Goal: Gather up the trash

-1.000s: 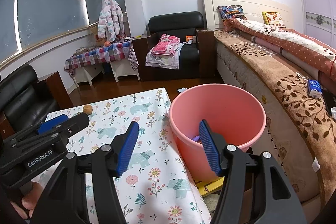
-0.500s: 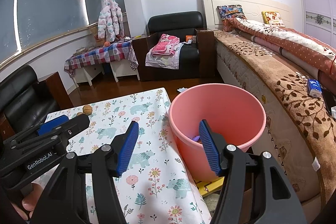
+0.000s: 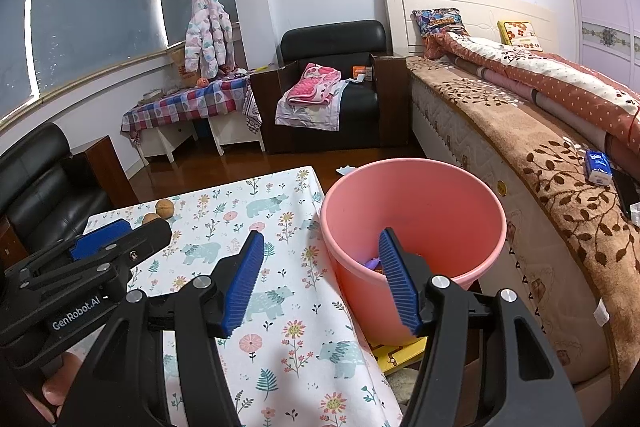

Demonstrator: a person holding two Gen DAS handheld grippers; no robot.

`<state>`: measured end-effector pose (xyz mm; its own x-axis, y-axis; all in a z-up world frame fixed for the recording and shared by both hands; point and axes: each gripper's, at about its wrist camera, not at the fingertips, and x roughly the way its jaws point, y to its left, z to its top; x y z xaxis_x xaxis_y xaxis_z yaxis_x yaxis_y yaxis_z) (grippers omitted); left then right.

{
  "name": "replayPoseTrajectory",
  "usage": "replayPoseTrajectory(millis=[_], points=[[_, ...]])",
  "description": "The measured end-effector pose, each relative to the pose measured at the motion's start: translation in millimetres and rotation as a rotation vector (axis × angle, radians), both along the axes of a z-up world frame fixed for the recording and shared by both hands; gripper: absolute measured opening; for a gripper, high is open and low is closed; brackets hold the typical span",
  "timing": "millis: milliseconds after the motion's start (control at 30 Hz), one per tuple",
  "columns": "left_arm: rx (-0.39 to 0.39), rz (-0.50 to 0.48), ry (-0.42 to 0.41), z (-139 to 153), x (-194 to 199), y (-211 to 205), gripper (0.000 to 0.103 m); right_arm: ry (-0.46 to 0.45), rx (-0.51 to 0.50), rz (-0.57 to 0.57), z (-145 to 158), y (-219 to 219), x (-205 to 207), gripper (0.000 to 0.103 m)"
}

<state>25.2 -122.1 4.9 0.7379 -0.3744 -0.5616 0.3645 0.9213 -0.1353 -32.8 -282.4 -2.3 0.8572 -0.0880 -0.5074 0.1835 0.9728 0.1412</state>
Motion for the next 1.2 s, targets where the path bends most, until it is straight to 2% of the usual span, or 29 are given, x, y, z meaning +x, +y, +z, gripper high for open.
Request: replayPoseTrajectory(millis=[1200], points=[[0.001,-0.002,0.001,0.2,0.6,-0.8,0.056,0.01,-0.004,-0.012,-9.2,-9.4,0.6,0.06]])
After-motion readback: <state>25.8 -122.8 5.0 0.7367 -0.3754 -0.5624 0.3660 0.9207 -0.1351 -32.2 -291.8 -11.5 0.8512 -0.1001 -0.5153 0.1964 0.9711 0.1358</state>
